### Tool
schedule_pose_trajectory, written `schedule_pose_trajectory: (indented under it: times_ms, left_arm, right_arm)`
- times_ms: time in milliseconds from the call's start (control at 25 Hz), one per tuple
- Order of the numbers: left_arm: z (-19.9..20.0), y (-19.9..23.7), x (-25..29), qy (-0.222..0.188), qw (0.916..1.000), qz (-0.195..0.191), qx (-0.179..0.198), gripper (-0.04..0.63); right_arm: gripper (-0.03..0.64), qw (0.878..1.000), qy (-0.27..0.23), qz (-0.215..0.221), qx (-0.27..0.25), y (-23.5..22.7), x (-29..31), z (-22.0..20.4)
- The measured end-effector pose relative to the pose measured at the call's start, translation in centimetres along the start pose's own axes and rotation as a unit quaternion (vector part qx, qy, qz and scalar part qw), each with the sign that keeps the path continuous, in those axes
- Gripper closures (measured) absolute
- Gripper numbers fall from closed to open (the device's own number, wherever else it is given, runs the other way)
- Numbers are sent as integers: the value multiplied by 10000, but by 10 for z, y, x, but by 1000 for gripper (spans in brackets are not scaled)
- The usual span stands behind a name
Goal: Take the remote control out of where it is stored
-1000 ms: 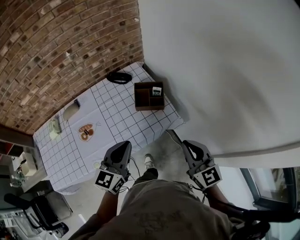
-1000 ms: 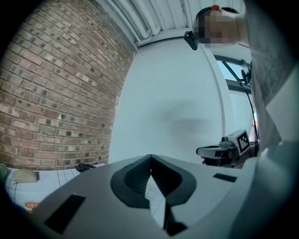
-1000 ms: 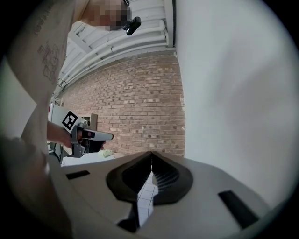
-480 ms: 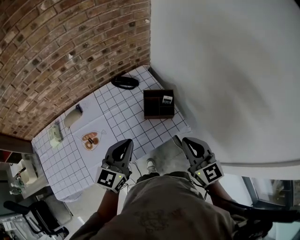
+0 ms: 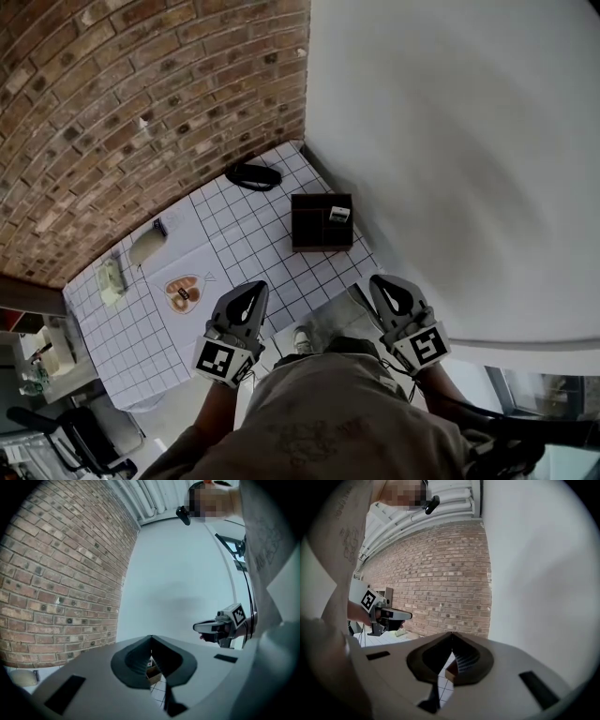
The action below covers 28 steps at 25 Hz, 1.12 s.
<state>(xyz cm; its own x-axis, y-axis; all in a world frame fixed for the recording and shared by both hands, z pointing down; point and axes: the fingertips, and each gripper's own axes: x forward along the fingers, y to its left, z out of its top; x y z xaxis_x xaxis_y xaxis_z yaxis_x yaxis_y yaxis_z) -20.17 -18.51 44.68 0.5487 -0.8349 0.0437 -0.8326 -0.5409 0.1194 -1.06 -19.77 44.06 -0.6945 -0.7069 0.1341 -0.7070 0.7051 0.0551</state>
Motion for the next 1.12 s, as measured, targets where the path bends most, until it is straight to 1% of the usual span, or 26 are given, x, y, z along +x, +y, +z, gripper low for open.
schedule_pose_trajectory:
  times_ms: [160,360,760,960,1120]
  left_arm:
    - [8,1,12,-32,10000,-19,31,591]
    - [10,-1,24,-21,10000,41,55,591]
    - [11,-15,58,3,9996,176,-201,591]
    - [7,-24,76,38,9992,298,-271,591]
    - [6,-34,90,60,9991,320,-279,591]
  right_arm:
    - [604,9999,-98,-44,-111,-14,8,5]
    - [604,9998,-159,130,-36,-22,17,6]
    - [604,9987,-204,458,-95,-54,30,11]
    - [604,9979,-215,582,-176,-72,29,8]
    - [604,9974,-231,654,-210,-85,25,5]
